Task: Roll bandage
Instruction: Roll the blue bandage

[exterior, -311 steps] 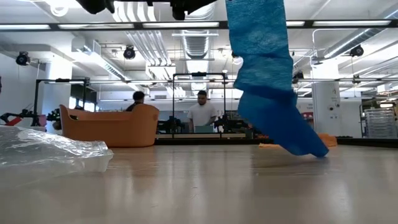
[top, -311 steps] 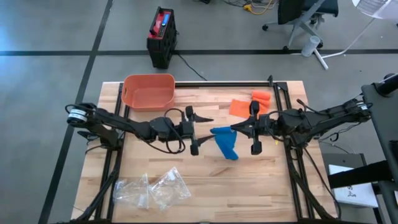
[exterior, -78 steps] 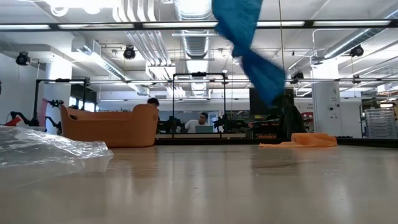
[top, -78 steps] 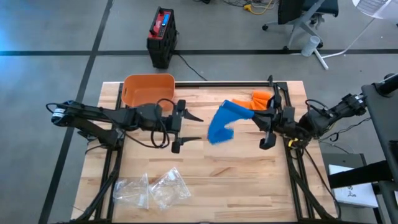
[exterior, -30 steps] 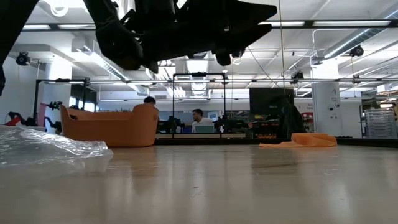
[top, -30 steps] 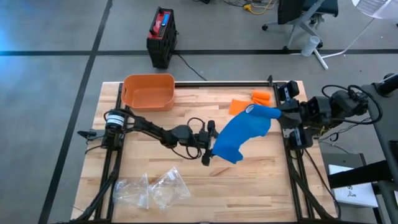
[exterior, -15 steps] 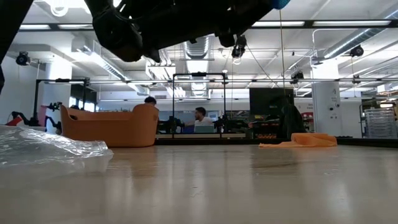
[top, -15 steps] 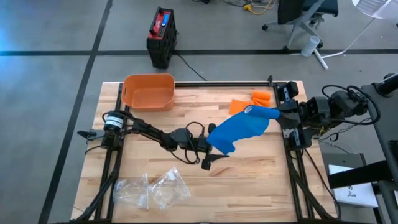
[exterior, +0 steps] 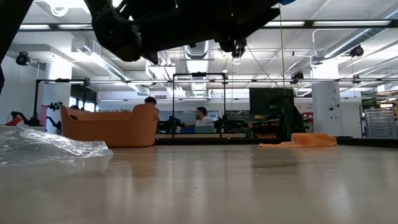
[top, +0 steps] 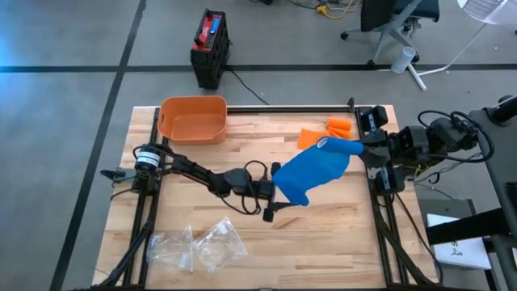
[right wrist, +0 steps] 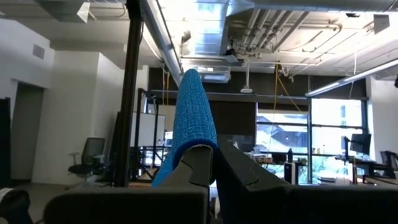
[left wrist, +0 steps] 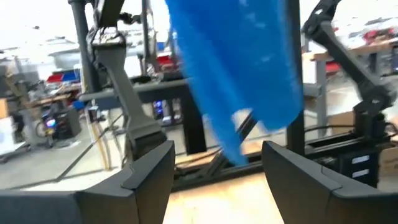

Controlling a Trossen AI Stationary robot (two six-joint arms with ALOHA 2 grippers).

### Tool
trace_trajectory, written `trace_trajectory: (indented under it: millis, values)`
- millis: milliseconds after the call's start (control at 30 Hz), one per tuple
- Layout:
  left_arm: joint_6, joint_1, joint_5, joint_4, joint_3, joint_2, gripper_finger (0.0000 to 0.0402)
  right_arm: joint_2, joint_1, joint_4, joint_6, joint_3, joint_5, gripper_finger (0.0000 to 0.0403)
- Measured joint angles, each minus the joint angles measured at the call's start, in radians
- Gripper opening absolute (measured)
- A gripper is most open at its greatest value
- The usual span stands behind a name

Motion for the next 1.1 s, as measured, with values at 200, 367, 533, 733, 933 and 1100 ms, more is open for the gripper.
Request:
trace_trajectory:
  millis: [200,367,533,733,933,1100]
  values:
    - [0.011,0.0,-0.036,-0.007,-0.001,-0.001,0.0231,-0.002,0.0,0.0,-0.009,0.0,0.0,0.0003]
    - [-0.002,-0.001,-0.002,-0.007,-0.001,-0.002,0.0231,-0.002,0.0,-0.002,-0.01,0.0,0.0,0.0003]
    - [-0.007,-0.001,0.033,0.003,-0.001,-0.002,0.0231,-0.002,0.0,-0.002,-0.023,0.0,0.0,0.0003]
    - [-0.008,0.003,-0.021,0.003,-0.001,-0.004,0.0231,-0.002,0.0,-0.002,-0.024,-0.001,0.0,0.0003]
    - [0.021,0.005,-0.025,-0.015,-0.001,-0.024,0.0231,-0.002,0.0,-0.002,-0.025,-0.001,0.0,0.0003]
    - [0.045,0.013,-0.05,-0.027,-0.001,-0.04,0.023,-0.001,0.0,-0.003,-0.024,-0.001,-0.004,0.0003]
